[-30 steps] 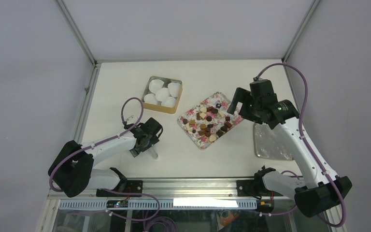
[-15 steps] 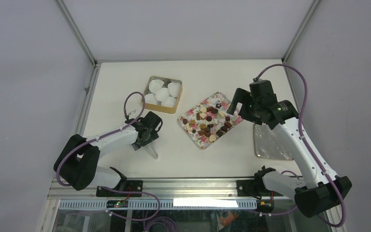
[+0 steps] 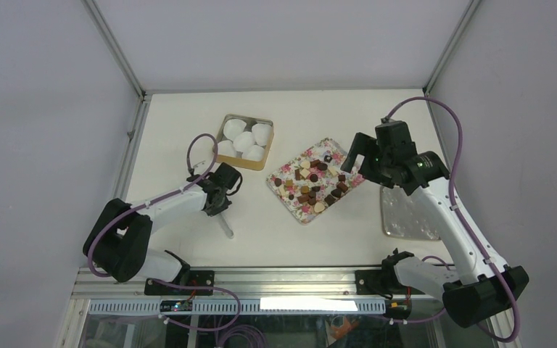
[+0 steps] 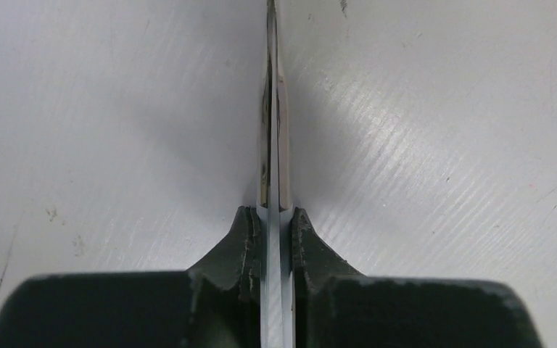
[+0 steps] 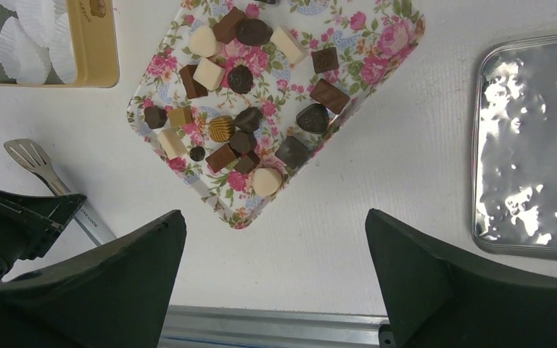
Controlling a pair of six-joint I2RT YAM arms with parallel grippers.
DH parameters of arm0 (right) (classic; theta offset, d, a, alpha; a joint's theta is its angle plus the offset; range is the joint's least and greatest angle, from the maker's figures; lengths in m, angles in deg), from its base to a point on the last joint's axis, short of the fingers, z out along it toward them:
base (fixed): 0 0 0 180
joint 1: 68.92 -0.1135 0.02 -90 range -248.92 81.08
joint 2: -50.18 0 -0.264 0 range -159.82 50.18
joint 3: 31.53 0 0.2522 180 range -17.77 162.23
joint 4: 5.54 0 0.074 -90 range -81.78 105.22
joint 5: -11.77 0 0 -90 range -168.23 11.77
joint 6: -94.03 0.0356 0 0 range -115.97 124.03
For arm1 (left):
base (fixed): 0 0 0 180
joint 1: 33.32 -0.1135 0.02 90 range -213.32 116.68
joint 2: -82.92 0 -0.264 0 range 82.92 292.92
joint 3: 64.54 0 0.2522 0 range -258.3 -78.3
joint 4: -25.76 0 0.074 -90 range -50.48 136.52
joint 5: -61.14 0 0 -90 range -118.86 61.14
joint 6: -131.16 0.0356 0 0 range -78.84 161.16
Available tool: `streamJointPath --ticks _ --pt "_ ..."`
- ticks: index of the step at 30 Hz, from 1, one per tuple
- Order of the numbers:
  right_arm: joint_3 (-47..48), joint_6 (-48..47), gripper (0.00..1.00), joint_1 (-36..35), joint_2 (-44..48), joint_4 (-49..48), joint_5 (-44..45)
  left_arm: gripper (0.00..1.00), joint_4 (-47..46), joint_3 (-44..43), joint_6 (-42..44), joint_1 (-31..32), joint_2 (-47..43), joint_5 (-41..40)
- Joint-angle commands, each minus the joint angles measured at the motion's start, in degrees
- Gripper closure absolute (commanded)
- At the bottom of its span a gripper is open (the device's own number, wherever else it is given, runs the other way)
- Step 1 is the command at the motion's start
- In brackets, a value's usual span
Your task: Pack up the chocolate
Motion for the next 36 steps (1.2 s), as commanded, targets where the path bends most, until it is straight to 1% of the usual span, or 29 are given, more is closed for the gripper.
streamJointPath --ticks 1,4,7,9,12,15,17,20,23,25,28,32,36 --pt "0.8 0.5 0.01 0.3 2.3 -0.2 1.1 1.00 2.1 -2.2 6.6 -0.2 -0.8 1.8" --pt "1.6 -0.5 0.01 0.3 2.8 1.2 3.6 1.00 5.9 -6.8 14.6 -0.1 -5.7 4.3" --pt "2.8 -1.8 0.01 0.3 3.1 2.3 6.4 1.00 9.7 -12.2 22.6 0.1 -10.3 9.7" --pt "3.8 -2.6 0.01 0.4 3.3 2.7 7.5 1.00 11.7 -15.8 26.7 1.3 -11.6 12.8" --pt "5.2 -3.4 0.01 0.4 3.3 2.9 9.2 1.00 14.0 -21.2 33.0 5.9 -10.9 16.3" --pt "6.3 -3.9 0.01 0.4 3.4 3.0 10.7 1.00 19.0 -27.5 36.2 11.0 -5.3 18.6" --pt "6.9 -4.3 0.01 0.4 3.4 3.2 11.0 1.00 19.8 -29.7 36.6 12.9 -2.4 22.5" --pt "7.6 -4.6 0.01 0.4 3.5 3.5 10.8 0.99 19.0 -31.6 37.1 13.5 0.8 26.9" --pt "7.9 -5.1 0.01 0.4 4.0 4.3 11.9 0.96 19.5 -34.0 36.4 13.6 3.6 27.9" --pt "8.1 -5.3 0.01 0.3 4.5 4.9 13.1 0.92 20.3 -35.6 34.2 13.5 5.1 28.3" --pt "7.7 -5.5 0.01 0.3 5.7 5.2 13.7 0.88 20.2 -37.0 30.6 13.6 6.8 32.3" --pt "7.4 -6.1 0.01 0.4 6.3 4.8 12.4 0.85 20.2 -38.1 26.9 14.1 8.8 33.9" --pt "7.5 -5.8 0.01 0.4 7.1 4.2 12.0 0.85 20.1 -38.2 19.8 14.5 11.1 34.5"
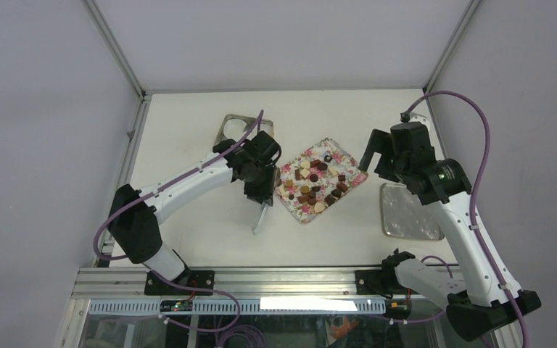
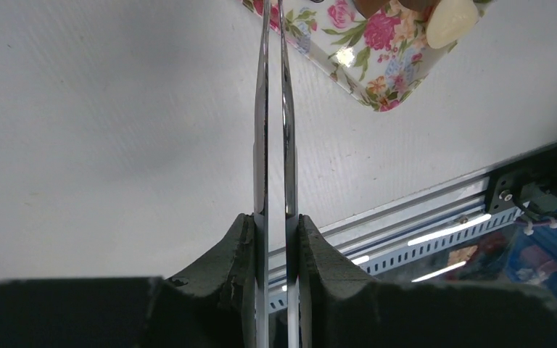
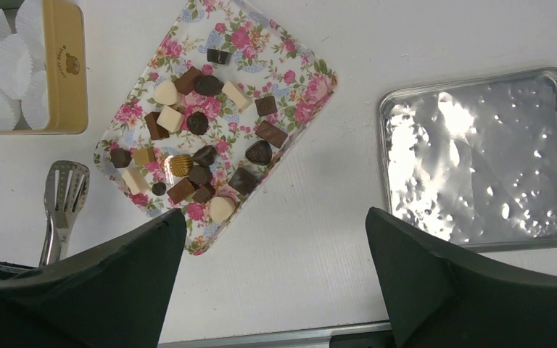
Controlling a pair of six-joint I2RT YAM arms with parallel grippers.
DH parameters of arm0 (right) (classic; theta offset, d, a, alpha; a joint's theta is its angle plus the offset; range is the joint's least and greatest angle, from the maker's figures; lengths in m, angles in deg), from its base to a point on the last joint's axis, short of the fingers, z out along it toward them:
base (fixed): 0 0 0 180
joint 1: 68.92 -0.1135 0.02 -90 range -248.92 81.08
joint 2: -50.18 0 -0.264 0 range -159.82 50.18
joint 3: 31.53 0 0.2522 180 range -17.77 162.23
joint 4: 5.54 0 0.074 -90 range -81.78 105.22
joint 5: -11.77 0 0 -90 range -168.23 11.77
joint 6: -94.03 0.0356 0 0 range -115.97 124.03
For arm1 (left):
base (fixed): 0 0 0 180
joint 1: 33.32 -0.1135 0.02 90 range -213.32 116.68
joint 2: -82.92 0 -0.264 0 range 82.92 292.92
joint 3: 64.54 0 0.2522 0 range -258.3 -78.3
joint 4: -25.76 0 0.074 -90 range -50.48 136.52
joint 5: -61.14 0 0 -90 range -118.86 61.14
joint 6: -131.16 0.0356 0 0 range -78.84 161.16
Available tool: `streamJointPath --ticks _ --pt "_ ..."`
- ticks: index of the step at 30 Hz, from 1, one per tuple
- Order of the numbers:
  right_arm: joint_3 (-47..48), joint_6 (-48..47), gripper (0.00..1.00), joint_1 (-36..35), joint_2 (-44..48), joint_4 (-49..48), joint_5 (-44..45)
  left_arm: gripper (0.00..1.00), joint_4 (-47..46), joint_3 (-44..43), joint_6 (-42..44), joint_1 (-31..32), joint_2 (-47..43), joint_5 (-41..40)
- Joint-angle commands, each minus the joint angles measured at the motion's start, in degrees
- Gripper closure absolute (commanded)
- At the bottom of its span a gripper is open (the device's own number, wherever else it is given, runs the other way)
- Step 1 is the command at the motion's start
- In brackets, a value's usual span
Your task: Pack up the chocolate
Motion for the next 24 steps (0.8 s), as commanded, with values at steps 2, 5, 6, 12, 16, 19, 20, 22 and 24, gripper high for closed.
streamJointPath --ticks 2,5,6,12,16,19,20,22,24 --pt "1.9 -0.8 0.01 0.3 1.9 -1.5 0.2 0.83 -0.6 -3.0 -10.9 1.2 3.1 3.8" --pt "1.8 -0.4 0.01 0.2 2.4 -1.1 0.6 0.80 -0.6 -4.8 -12.8 2.3 5.6 4.7" --pt "1.6 -0.3 0.01 0.2 2.6 -1.1 0.6 0.80 -0.6 -5.3 -13.6 2.7 6.3 5.0" --pt "0.7 -0.3 0.01 0.2 4.8 -1.2 0.7 0.71 -0.6 -5.3 -17.8 3.2 7.1 4.4" --pt "0.4 -0.3 0.01 0.3 5.0 -1.0 0.7 0.62 -0.1 -5.3 -19.1 3.2 6.8 3.6" --pt "0.4 -0.1 0.01 0.2 4.7 -0.9 0.5 0.61 0.0 -5.4 -19.1 3.2 7.0 4.0" --pt "0.3 0.0 0.01 0.2 4.7 -0.9 0.5 0.62 0.0 -5.4 -18.9 3.2 7.1 4.1" --pt "0.2 0.1 0.01 0.2 4.7 -1.0 0.6 0.63 0.0 -5.6 -18.9 3.2 7.4 4.4" --pt "0.2 0.1 0.01 0.3 4.7 -1.0 0.5 0.64 0.0 -5.8 -18.8 3.2 8.0 4.5"
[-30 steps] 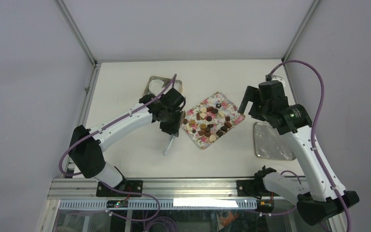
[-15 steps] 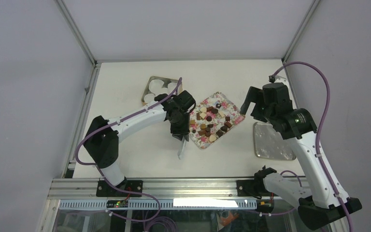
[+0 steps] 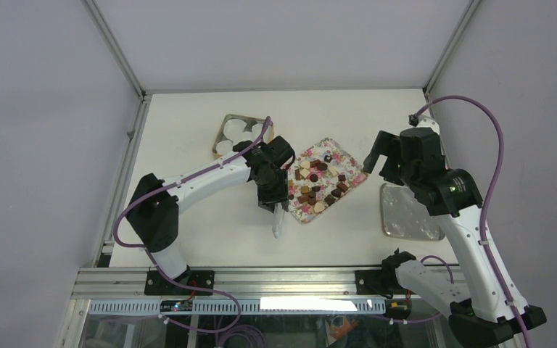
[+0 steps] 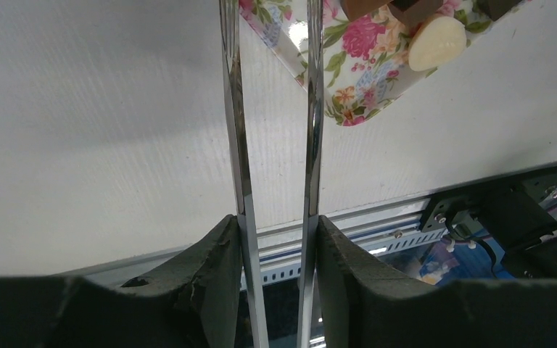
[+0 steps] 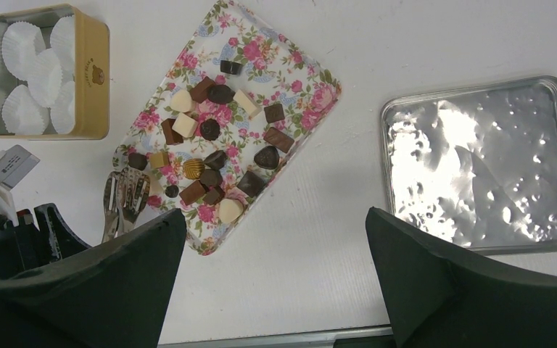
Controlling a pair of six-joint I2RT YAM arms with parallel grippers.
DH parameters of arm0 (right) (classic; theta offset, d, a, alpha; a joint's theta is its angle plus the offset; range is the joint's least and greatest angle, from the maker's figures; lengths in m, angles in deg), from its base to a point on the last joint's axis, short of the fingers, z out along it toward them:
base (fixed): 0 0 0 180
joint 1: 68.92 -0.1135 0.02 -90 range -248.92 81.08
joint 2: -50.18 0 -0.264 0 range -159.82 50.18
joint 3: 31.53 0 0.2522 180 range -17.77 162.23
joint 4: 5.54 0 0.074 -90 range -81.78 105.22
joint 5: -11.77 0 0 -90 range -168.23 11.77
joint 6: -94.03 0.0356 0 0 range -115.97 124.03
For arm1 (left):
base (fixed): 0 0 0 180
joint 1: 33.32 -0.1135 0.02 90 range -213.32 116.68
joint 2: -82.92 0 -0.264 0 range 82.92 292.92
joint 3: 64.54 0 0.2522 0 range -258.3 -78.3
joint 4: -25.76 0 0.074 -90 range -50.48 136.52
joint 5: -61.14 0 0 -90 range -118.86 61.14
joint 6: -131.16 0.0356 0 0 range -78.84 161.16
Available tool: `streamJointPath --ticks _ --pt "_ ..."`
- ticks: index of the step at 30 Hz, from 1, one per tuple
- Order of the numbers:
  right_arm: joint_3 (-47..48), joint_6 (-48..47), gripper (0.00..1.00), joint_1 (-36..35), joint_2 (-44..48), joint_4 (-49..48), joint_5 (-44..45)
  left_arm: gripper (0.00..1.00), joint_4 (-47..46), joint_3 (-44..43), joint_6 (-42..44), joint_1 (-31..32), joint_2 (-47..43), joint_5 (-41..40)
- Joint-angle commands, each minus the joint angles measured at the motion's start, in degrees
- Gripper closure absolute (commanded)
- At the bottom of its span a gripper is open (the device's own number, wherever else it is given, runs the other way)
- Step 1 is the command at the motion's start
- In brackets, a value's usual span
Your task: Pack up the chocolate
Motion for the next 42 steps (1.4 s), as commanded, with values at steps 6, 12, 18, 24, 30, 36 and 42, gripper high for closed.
streamJointPath --ticks 6,12,18,24,30,36,42 --pt "-0.2 0.1 0.01 0.3 0.5 -0.9 0.7 0.64 0.7 -3.8 -1.5 0.2 1.0 0.3" --pt "-0.6 0.1 0.01 0.3 0.4 -1.0 0.6 0.63 2.2 -3.8 -2.1 0.3 1.3 -1.2" --pt "-0.6 0.2 0.01 0.2 0.3 -1.3 0.5 0.63 2.1 -4.0 -2.0 0.3 2.2 -1.1" --pt "-0.6 0.3 0.01 0.2 0.3 -1.2 0.5 0.63 2.1 -5.7 -0.9 0.3 4.7 -0.7" --pt "-1.1 0.4 0.01 0.3 0.8 -1.1 0.6 0.63 2.1 -7.1 -0.4 0.2 6.4 -0.4" --pt "-1.2 0.4 0.01 0.3 0.7 -1.0 0.5 0.63 2.1 -6.9 -0.2 0.2 8.1 0.4" --pt "-1.2 0.3 0.01 0.2 0.9 -1.0 0.5 0.84 2.4 -6.7 0.2 0.2 8.0 -0.2"
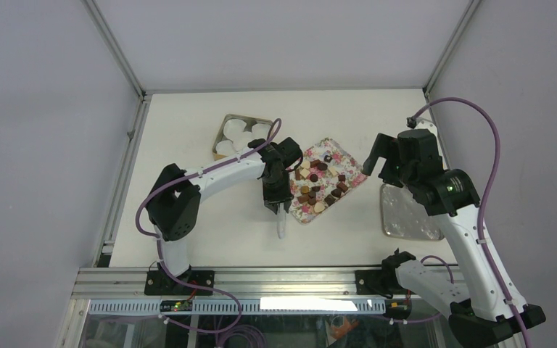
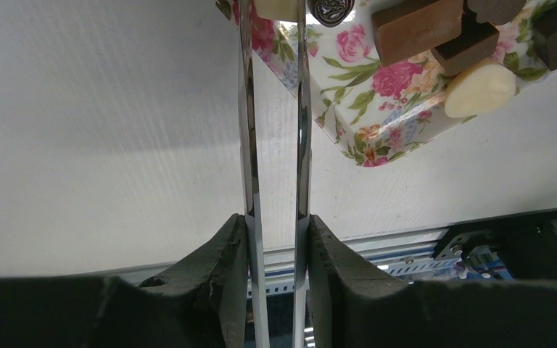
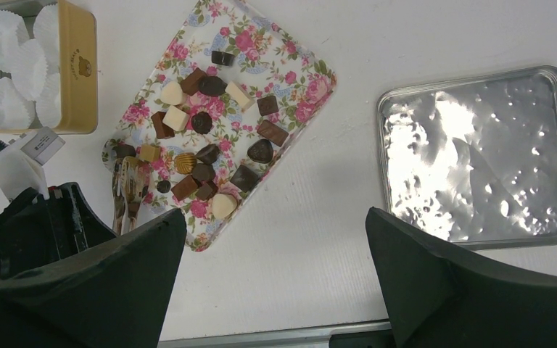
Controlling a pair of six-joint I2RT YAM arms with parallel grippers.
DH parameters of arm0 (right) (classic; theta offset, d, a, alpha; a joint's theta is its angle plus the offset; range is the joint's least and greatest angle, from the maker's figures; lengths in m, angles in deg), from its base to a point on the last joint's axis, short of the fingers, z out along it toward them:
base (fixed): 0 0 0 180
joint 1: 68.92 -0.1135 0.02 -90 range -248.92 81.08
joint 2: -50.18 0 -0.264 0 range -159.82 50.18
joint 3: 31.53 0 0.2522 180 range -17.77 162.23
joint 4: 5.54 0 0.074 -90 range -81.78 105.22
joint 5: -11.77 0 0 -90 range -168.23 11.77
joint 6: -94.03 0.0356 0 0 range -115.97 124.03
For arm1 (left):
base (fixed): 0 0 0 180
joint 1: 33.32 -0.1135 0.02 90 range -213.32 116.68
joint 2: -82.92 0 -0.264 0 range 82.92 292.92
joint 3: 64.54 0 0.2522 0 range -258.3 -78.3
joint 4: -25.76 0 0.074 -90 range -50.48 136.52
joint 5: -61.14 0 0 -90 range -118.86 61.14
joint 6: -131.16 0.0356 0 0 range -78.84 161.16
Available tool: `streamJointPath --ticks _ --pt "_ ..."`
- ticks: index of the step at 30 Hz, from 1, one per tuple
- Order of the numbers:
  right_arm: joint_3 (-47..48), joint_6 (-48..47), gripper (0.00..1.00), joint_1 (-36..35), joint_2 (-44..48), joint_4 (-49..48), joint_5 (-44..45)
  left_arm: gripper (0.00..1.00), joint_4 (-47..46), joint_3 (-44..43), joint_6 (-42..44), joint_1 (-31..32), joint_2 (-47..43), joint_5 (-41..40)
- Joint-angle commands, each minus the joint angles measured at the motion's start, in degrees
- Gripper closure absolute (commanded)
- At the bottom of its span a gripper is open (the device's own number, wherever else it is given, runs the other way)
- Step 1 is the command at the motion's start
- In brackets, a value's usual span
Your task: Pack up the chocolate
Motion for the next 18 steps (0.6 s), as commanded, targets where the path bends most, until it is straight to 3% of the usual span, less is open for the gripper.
streamJointPath --ticks 1,3,18 --pt "0.3 0.2 0.01 0.2 0.8 -1.2 0.5 0.88 -0.2 -1.9 0.8 0.3 -1.1 0.9" --pt "0.3 0.2 0.01 0.3 0.8 -1.2 0.6 1.00 0.1 -2.3 0.9 0.2 -1.9 0.4" --pt "0.7 0.2 0.01 0.3 -0.1 -1.7 0.2 1.00 3.2 -6.4 7.4 -0.6 -5.6 1.7"
